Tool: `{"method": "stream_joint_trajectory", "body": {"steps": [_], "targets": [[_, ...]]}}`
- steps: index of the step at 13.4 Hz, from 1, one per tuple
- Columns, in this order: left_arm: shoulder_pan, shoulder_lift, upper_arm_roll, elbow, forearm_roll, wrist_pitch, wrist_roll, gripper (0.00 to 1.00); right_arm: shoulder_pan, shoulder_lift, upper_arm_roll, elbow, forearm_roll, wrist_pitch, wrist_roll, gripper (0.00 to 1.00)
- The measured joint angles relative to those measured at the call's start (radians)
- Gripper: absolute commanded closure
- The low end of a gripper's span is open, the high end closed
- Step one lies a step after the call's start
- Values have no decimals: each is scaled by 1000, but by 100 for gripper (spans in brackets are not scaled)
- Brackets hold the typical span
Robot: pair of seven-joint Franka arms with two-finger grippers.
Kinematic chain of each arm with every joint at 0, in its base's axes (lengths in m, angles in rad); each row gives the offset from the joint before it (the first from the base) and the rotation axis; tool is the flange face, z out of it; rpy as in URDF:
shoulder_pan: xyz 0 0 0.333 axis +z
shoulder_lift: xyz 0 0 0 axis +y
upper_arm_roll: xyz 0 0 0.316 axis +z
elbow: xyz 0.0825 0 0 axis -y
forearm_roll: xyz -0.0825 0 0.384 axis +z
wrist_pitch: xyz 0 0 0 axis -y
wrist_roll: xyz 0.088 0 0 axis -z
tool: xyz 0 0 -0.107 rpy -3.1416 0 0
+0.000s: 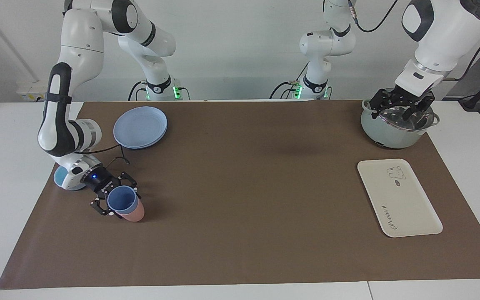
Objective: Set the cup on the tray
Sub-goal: 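Grasp the pink and blue cup with the right gripper, then lift the cup and carry it toward the left gripper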
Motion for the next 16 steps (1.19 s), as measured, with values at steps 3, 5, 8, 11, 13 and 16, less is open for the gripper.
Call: {"method": "stream_joint_trajectory", "body": {"steps": [3, 5, 8, 11, 13, 16], "targets": [[0, 0, 0, 0, 0, 0, 0, 0, 39, -114, 0, 29, -219, 54, 261, 100], [0, 0, 0, 0, 0, 0, 0, 0, 79, -220, 0, 33, -381, 66, 481, 100], [0, 0, 0, 0, 0, 0, 0, 0, 170, -342, 1, 34, -606, 91, 783, 100], [0, 0, -1, 0, 0, 0, 1, 0, 271, -399, 5, 56, -827, 107, 1042, 100], [-5, -2, -11, 0, 0, -1, 5, 0, 349, -407, 7, 84, -951, 109, 1180, 100], [-46, -5, -26, 0, 0, -1, 3, 0, 480, -406, 11, 118, -1156, 118, 1375, 100]]}}
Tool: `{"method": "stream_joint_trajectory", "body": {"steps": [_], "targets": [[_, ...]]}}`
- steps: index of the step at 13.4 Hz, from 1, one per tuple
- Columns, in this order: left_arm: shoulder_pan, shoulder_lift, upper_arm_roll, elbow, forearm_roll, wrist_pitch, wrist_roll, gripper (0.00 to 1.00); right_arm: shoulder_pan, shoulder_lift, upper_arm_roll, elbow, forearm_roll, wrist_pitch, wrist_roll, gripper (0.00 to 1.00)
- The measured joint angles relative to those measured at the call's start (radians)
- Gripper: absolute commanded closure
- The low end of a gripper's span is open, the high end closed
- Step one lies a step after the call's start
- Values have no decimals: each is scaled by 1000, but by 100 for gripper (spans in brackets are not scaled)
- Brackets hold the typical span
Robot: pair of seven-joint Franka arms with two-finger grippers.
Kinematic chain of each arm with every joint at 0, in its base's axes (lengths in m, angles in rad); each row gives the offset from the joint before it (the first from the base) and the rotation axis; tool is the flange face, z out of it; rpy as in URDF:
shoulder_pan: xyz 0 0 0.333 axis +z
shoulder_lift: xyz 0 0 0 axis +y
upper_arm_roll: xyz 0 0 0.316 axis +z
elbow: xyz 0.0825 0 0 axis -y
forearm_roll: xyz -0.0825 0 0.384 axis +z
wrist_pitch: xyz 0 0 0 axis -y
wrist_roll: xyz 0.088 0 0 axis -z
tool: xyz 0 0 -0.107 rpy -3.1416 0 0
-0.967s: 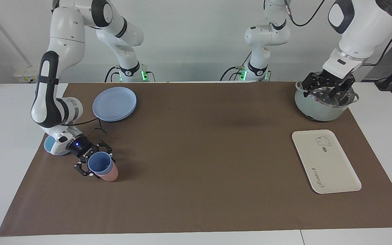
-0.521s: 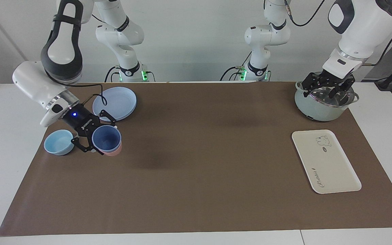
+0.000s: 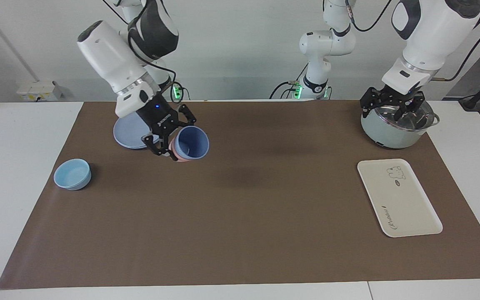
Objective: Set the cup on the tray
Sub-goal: 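Lift the cup and carry it toward the left gripper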
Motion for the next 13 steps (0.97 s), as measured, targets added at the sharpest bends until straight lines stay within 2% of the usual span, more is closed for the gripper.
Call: {"method": "stream_joint_trajectory", "body": {"steps": [3, 7, 8, 11, 13], "targets": [[-42, -2, -2, -5, 0, -2, 0, 0, 105, 1, 2, 16, -120, 1, 108, 100], [-78, -26, -4, -66, -22, 5, -31, 0, 194, 1, 2, 21, -172, 1, 116, 100], [-80, -36, -4, -93, -74, 36, -88, 0, 214, 1, 3, 22, -178, 1, 116, 100], [-80, -53, -4, -173, -355, 273, -289, 0, 258, 1, 3, 23, -248, 0, 173, 100], [-80, -53, -2, -202, -511, 340, -335, 4, 263, 1, 3, 25, -258, 0, 186, 100]]}}
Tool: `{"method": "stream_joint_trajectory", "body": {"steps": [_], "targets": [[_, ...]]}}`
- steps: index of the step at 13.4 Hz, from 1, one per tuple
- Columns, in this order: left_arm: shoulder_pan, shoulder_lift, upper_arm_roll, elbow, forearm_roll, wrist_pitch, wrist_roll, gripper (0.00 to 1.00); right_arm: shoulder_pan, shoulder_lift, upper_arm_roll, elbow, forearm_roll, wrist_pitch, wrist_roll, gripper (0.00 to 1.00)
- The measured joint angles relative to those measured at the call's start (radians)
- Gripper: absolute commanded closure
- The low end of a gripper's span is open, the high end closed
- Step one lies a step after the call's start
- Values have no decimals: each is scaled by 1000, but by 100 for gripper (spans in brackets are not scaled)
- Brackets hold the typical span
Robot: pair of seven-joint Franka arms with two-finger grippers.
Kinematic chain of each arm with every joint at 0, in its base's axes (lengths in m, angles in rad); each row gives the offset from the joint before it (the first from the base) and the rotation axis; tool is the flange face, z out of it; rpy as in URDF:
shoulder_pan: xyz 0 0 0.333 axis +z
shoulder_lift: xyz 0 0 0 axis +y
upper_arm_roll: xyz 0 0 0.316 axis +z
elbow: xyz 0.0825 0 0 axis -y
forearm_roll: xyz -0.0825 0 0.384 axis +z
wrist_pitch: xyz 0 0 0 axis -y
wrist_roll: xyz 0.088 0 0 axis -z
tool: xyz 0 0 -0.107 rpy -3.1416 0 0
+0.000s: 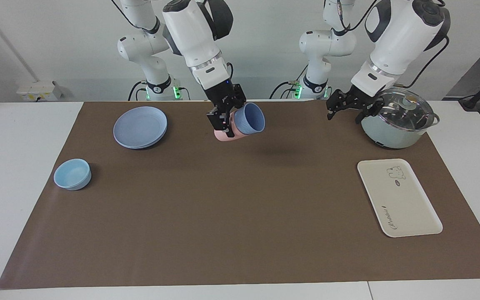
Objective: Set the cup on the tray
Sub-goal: 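Lift the cup and carry it toward the left gripper, then reach the left gripper to the cup held by the right gripper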
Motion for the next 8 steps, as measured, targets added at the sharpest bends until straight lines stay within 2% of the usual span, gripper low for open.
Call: {"method": "stream_joint_trajectory", "body": {"steps": [4, 8], "targets": [[-12, 0, 0, -42, -275, 117, -15, 14, -1, 0, -1, 1, 0, 0, 0, 100], [-134, 9, -5, -77, -388, 291, -49, 38, -1, 0, -1, 1, 0, 0, 0, 100]]}}
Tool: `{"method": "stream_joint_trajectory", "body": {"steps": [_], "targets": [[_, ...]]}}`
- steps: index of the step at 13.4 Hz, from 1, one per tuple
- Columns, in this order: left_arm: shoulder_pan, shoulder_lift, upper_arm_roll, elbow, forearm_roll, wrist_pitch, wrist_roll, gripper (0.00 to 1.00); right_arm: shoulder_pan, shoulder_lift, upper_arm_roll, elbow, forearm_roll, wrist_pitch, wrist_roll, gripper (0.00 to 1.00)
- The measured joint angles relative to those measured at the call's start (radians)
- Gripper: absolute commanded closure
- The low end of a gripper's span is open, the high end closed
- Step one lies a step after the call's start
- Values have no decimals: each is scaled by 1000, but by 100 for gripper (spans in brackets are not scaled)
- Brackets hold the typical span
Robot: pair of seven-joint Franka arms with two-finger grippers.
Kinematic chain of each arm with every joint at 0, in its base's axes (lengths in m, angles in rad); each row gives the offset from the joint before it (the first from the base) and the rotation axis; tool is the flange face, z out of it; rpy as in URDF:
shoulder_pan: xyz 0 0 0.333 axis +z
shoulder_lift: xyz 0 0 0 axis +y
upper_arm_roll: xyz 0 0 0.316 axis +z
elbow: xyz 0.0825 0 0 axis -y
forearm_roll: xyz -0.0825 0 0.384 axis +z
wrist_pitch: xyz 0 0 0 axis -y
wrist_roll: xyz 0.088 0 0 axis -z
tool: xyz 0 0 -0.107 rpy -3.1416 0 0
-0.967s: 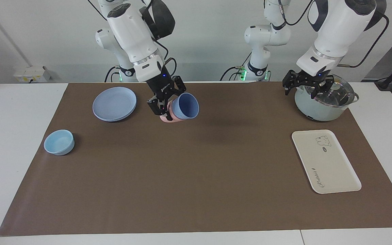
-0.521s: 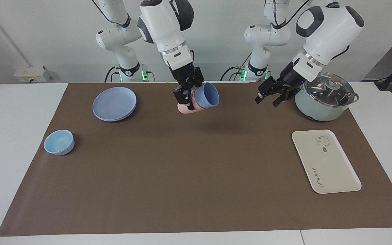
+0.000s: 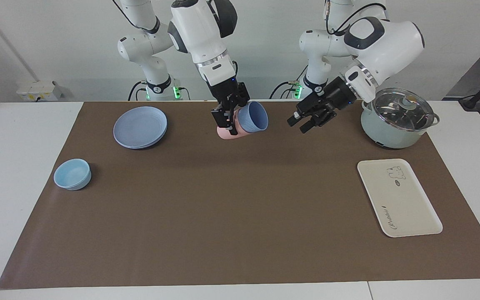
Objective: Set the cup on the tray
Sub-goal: 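Reach the left gripper to the cup held by the right gripper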
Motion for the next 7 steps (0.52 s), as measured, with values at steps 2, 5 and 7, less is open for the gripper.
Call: {"method": "stream_joint_trajectory", "body": {"steps": [2, 5, 7], "targets": [[-71, 16, -2, -9, -4, 81, -38, 42, 0, 0, 0, 0, 0, 0, 0, 100], [-103, 27, -1, -9, -5, 104, -50, 77, -2, 0, -1, -2, -3, -2, 0, 100], [-105, 27, 0, -9, -5, 104, -50, 100, -1, 1, -1, -3, -3, -2, 2, 100]]}}
